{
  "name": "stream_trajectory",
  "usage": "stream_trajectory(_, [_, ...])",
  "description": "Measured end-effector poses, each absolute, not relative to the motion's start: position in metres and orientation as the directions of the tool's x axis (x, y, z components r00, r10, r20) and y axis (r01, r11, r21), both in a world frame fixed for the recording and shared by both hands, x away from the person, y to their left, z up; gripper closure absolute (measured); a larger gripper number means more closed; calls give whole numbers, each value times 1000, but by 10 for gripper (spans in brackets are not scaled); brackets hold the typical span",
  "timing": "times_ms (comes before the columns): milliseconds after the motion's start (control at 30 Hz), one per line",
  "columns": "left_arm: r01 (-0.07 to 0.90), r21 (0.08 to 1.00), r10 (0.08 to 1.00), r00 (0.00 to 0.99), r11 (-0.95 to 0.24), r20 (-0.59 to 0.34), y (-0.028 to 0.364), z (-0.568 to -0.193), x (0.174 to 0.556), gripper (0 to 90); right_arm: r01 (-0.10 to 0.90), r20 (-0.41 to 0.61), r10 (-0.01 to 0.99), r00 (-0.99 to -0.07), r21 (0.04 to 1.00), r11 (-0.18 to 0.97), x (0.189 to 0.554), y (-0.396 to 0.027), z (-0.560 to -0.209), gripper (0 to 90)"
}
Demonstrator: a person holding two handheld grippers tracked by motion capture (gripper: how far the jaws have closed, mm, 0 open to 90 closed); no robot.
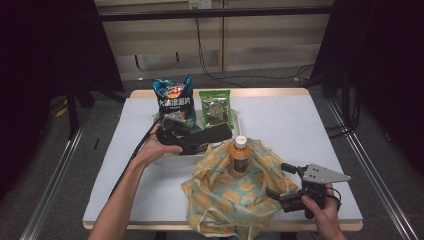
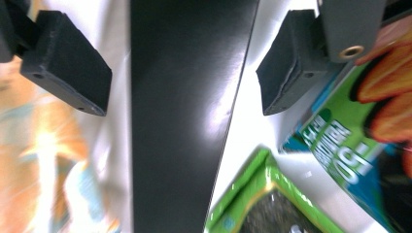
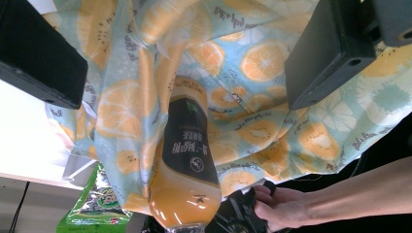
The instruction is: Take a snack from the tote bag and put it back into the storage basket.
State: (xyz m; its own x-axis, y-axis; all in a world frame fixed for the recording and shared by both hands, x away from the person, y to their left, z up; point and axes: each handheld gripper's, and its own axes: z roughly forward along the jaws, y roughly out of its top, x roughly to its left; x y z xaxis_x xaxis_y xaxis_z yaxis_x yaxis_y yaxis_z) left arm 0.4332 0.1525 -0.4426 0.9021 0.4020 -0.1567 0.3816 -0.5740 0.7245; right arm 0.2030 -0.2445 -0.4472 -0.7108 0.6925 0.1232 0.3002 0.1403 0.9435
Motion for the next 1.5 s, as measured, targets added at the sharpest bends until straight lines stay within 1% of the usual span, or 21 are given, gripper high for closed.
stream_trajectory(33, [390,740,415,895,-548,-163,155,-440,430,185,300,124,692,-711,944,140,203,-244,-447,12])
stream_trajectory(100, [387,748,432,889,-539,-149,162,-432,425,185,300,123,692,-711,944,140,203,-244,-447,12])
stream_trajectory(133, [392,759,439,885,-519,-157,166,-429,422,198,301,124,692,-712,943,140,203,-244,-447,12])
stream_trajectory(233, [390,782,473,870,-486,-141,180,-420,414,234,302,125,694,-709,943,139,203,-245,-447,12])
stream_trajectory(300, [407,788,497,855,-461,-151,188,-416,410,251,302,121,699,-705,943,141,203,-244,-447,13])
stream_trajectory(333, [410,796,491,855,-445,-165,191,-416,407,280,303,122,700,-704,942,141,203,-244,-447,13])
stream_trajectory(400, [414,799,498,850,-435,-170,197,-416,402,352,306,120,701,-703,941,145,204,-244,-447,13])
stream_trajectory(433, [412,804,498,850,-428,-171,200,-418,399,404,305,120,701,-703,941,145,204,-244,-447,13])
stream_trajectory(500, [411,812,505,846,-414,-171,205,-421,395,540,305,120,702,-702,941,144,204,-244,-447,13])
stream_trajectory(533, [414,814,516,840,-407,-169,208,-423,395,642,308,123,703,-701,941,142,204,-244,-447,13])
stream_trajectory(600, [430,798,537,828,-421,-163,213,-427,396,758,306,120,701,-703,941,146,204,-244,-447,13])
stream_trajectory(667, [456,789,559,810,-411,-177,215,-433,397,833,306,120,699,-705,941,147,204,-243,-447,13])
stream_trajectory(733, [482,764,579,796,-429,-177,214,-437,397,872,306,120,701,-703,941,146,204,-244,-447,13])
stream_trajectory(833, [501,742,599,783,-445,-170,212,-442,398,873,307,121,702,-702,941,144,204,-244,-447,13])
stream_trajectory(900, [508,738,611,774,-444,-165,210,-444,400,834,309,121,703,-701,940,147,204,-245,-448,13])
stream_trajectory(1133, [521,732,631,759,-439,-162,200,-444,407,786,311,122,704,-700,939,146,205,-245,-448,13])
stream_trajectory(1167, [523,728,631,759,-445,-159,197,-443,409,758,311,123,707,-696,940,143,205,-244,-448,13])
stream_trajectory(1233, [515,729,640,756,-451,-139,192,-443,411,757,306,119,705,-699,941,144,204,-244,-447,13])
stream_trajectory(1400, [524,720,656,744,-455,-128,181,-443,417,744,306,120,703,-701,941,145,204,-244,-447,13])
stream_trajectory(1500, [545,724,685,716,-423,-138,178,-443,421,740,306,121,703,-700,941,143,203,-245,-446,13])
